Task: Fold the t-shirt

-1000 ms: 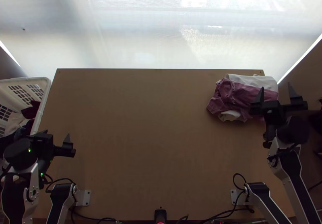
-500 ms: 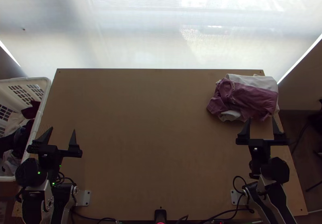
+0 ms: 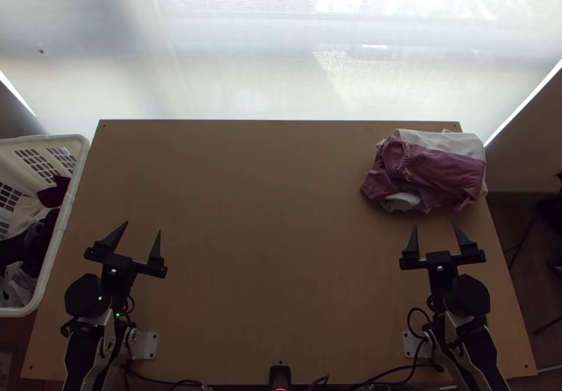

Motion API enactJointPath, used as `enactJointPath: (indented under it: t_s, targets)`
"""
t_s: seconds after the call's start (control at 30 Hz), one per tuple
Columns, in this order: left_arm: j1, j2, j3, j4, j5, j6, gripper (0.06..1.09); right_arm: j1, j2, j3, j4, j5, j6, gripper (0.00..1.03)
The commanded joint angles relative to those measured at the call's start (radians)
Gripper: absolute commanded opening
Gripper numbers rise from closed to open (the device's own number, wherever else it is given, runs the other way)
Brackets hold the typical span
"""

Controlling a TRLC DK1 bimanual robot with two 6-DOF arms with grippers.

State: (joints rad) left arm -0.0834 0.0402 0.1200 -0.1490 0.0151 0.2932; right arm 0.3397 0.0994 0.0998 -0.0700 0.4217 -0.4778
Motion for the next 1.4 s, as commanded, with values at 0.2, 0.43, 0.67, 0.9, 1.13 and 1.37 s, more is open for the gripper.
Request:
enactJointPath:
  t_s: [0.2, 0.43, 0.67, 0.9, 1.13, 1.37]
  targets:
    - [0.036, -0.036, -0.045, -0.08, 0.005, 0.064, 1.04, 0.002, -0.067, -0.006, -0.16, -0.287, -0.045, 0.98]
    - [0.037, -0.04, -0.045, -0.078, 0.005, 0.064, 1.04, -0.041, -0.099, -0.006, -0.18, -0.359, -0.041, 0.98]
    - [0.037, -0.04, -0.045, -0.078, 0.006, 0.064, 1.04, -0.048, -0.101, -0.006, -0.182, -0.363, -0.039, 0.98]
    - [0.037, -0.04, -0.045, -0.075, 0.006, 0.066, 1.04, -0.048, -0.101, -0.006, -0.182, -0.365, -0.039, 0.98]
    - [0.037, -0.04, -0.045, -0.075, 0.006, 0.066, 1.04, -0.048, -0.101, -0.006, -0.182, -0.365, -0.039, 0.98]
    - [0.037, -0.04, -0.045, -0.075, 0.006, 0.066, 1.04, -0.048, -0.101, -0.006, -0.182, -0.365, -0.039, 0.98]
